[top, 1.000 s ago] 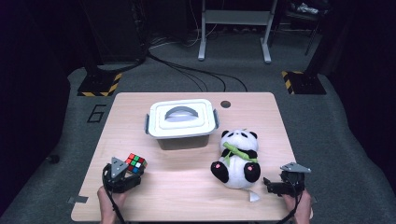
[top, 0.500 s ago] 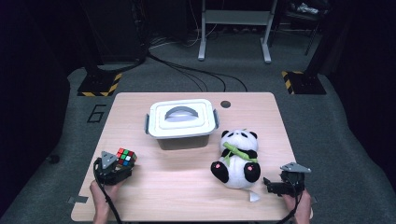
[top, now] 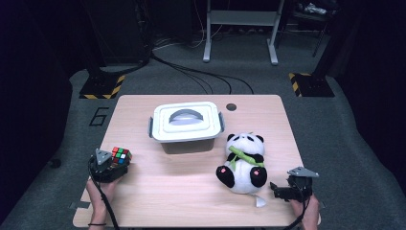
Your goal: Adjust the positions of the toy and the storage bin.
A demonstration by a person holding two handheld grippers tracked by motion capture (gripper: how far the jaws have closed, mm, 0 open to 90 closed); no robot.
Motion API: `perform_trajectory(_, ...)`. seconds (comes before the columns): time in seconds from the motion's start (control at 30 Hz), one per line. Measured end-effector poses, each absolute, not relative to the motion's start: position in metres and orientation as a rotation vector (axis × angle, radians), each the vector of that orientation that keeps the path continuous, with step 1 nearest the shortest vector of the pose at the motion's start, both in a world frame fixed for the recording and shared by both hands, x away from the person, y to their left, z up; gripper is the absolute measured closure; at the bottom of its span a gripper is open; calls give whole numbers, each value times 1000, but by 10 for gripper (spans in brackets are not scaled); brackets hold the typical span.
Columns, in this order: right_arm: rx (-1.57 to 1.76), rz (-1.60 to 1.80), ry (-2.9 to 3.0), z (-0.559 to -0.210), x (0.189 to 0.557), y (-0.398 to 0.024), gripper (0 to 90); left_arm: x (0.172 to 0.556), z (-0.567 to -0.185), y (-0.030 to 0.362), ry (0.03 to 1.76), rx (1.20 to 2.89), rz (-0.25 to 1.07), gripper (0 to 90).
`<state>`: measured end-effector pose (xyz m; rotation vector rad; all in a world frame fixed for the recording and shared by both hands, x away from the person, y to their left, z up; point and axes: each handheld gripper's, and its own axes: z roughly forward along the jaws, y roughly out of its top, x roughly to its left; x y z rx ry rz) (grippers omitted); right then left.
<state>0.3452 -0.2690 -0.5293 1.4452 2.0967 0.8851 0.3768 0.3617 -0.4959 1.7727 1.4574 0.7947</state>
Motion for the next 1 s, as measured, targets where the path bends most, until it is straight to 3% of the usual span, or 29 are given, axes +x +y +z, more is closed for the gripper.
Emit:
perform_trajectory(0.6,1447,886,2094,-529,345,-269,0,406,-501,397,1591,1683,785,340)
perform_trajectory(1.0,1443,884,2098,-529,345,-269,0,427,-516,395,1634,1709,755,340)
